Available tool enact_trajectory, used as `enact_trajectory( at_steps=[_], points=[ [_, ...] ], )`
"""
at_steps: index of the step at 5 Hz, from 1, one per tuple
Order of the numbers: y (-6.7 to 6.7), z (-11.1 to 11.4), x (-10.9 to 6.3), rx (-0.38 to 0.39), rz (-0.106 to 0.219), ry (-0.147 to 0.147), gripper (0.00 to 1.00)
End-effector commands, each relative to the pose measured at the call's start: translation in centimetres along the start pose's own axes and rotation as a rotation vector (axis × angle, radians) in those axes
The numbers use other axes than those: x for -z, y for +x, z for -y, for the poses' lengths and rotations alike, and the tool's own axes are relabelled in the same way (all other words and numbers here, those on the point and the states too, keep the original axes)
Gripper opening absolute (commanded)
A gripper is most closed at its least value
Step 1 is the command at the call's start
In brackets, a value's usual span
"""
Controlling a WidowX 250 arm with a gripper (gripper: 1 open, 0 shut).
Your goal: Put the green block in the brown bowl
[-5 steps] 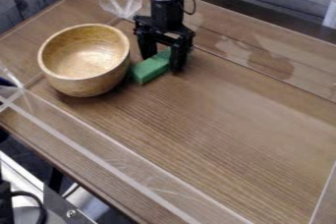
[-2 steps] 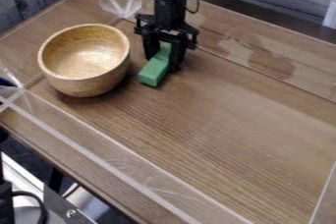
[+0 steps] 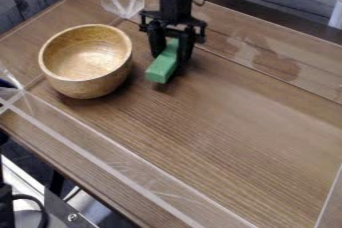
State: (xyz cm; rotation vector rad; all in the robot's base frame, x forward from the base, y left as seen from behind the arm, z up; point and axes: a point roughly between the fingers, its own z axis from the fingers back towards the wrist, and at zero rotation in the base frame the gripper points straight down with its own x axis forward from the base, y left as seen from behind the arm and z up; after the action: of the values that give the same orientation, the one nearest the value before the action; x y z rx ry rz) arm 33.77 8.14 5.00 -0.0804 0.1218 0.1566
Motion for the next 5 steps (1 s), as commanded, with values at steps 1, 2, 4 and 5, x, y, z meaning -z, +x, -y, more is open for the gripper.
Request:
enact_trajectory(
  at_steps=[1,2,4,5],
  points=[
    [0.4,-0.4,-5.6,-0.061,0.132,-0.029,0.00],
    [0.1,-1.2,-8.4,-0.048,0.130,-0.058,0.00],
    [-2.6,-3.9,-11.1,-0.043,0.062,-0.091,0.00],
    [-4.6,-5.7,-11.0,-0.063,0.021,-0.100,0.00]
  ],
)
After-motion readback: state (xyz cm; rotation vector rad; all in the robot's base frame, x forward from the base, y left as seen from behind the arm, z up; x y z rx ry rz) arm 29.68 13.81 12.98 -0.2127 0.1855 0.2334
